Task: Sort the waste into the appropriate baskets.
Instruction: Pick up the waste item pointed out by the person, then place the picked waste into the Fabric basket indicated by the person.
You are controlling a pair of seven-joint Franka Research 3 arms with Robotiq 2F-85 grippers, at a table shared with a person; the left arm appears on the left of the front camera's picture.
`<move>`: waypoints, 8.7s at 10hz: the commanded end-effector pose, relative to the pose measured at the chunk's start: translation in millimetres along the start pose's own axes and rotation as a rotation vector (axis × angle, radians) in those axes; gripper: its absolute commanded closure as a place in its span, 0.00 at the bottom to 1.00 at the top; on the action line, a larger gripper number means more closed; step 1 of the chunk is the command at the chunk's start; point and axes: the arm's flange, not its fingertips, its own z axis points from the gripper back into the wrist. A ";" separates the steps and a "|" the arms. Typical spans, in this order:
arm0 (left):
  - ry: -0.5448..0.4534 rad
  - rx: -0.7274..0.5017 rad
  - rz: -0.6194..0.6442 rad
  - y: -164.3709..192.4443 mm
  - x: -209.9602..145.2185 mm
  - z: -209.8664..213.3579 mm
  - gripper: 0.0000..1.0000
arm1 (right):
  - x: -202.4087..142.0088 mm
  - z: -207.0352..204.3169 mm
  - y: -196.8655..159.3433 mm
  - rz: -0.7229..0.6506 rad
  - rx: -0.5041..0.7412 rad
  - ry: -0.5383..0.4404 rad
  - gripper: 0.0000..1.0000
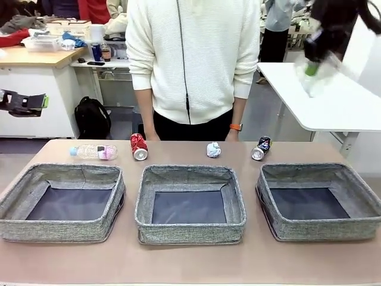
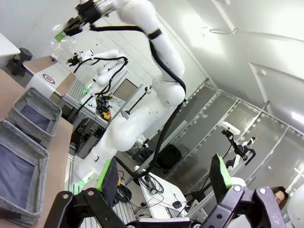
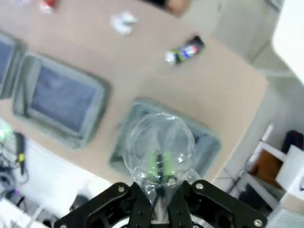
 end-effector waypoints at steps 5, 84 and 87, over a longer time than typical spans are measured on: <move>0.011 -0.010 -0.025 -1.6 -3.2 1.1 0.00 | -16.4 -27.0 -64.9 -0.054 -0.008 -0.028 0.99; 0.011 -0.010 -0.025 -1.6 -3.2 1.1 0.00 | -138.5 -207.1 -67.2 -0.582 0.186 0.334 0.43; 0.011 -0.010 -0.025 -1.6 -3.2 1.1 0.00 | -138.8 -204.3 -70.4 -0.659 0.179 0.285 0.00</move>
